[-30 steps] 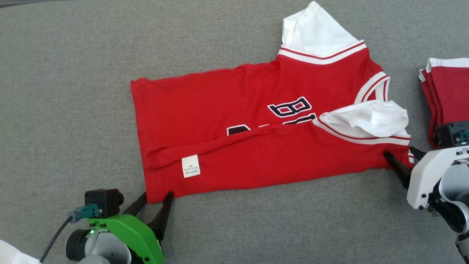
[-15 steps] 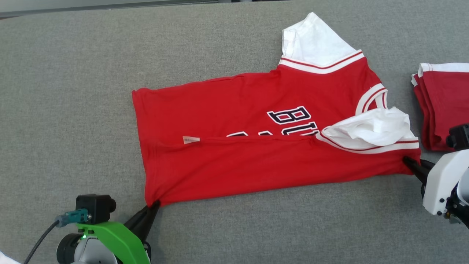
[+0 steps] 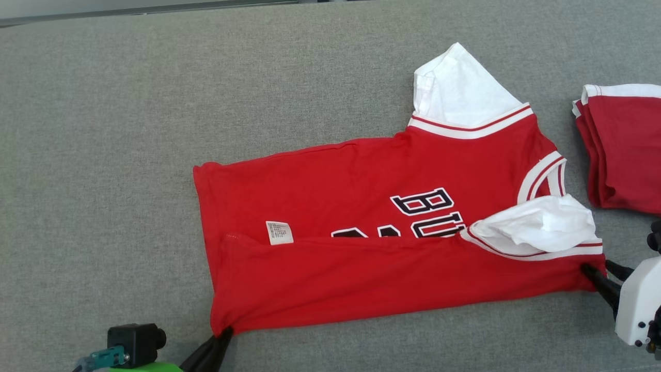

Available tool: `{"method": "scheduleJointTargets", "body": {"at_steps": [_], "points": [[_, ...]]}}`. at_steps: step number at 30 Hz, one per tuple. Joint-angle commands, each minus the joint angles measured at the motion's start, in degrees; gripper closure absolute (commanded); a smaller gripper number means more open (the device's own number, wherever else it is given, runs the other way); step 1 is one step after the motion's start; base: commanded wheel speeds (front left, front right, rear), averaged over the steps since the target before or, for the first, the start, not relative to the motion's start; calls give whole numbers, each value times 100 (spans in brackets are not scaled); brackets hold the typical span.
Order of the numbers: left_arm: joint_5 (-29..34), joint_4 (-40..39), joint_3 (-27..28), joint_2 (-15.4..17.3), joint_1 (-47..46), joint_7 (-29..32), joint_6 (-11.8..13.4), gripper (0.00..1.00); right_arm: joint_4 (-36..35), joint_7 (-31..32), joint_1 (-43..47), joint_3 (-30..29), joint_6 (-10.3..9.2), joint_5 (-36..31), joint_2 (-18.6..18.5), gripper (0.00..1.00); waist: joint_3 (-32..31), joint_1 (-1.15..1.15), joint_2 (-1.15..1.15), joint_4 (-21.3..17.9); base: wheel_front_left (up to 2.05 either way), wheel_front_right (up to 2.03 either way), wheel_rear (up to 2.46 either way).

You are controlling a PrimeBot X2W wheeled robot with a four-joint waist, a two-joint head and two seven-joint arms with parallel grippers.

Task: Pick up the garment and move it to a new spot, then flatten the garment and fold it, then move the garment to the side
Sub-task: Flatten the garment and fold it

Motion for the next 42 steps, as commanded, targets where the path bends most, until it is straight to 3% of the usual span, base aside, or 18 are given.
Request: {"method": "scheduleJointTargets", "body": {"at_steps": [1,2,5,10,15,19,25,33,38,42], "points": [[10,27,45,-42,64,-90,69,13,-16,-44,44,-42,-12,-91,56,0,22,0,0,3,0,0,0],[-52,19,108,-117,82,-156,99,0,-44,-24,26,-48,-11,-99,97,0,24,0,0,7,0,0,0],[-39,-86,153,-20,181,-235,141,0,-294,91,-43,-69,-9,-68,78,0,24,0,0,3,0,0,0],[61,-611,462,461,290,-341,399,0,-1189,515,-268,-357,-8,208,-30,0,75,0,0,4,0,0,0],[214,-950,787,928,-418,3,398,0,-1526,785,-1221,-433,-8,-46,-162,0,379,0,0,116,0,0,0],[256,-532,765,771,-1356,503,164,0,-1111,938,-2186,-101,-7,-284,-259,0,668,0,0,313,0,0,0],[408,227,551,273,-2541,1006,-168,0,-360,811,-3467,481,-9,-531,-266,0,1093,0,0,544,0,0,0],[492,1497,77,-679,-3851,1546,-801,0,1333,393,-4973,1311,-8,-996,26,0,1582,0,0,988,0,0,0],[468,1921,-44,-984,-4092,1563,-1009,0,2035,97,-5316,1526,-8,-1119,38,0,1643,0,0,1118,0,0,0],[481,2105,-107,-1049,-4145,1578,-1115,0,2389,-53,-5489,1670,-9,-1200,-40,0,1663,0,0,1137,0,0,0]]}}
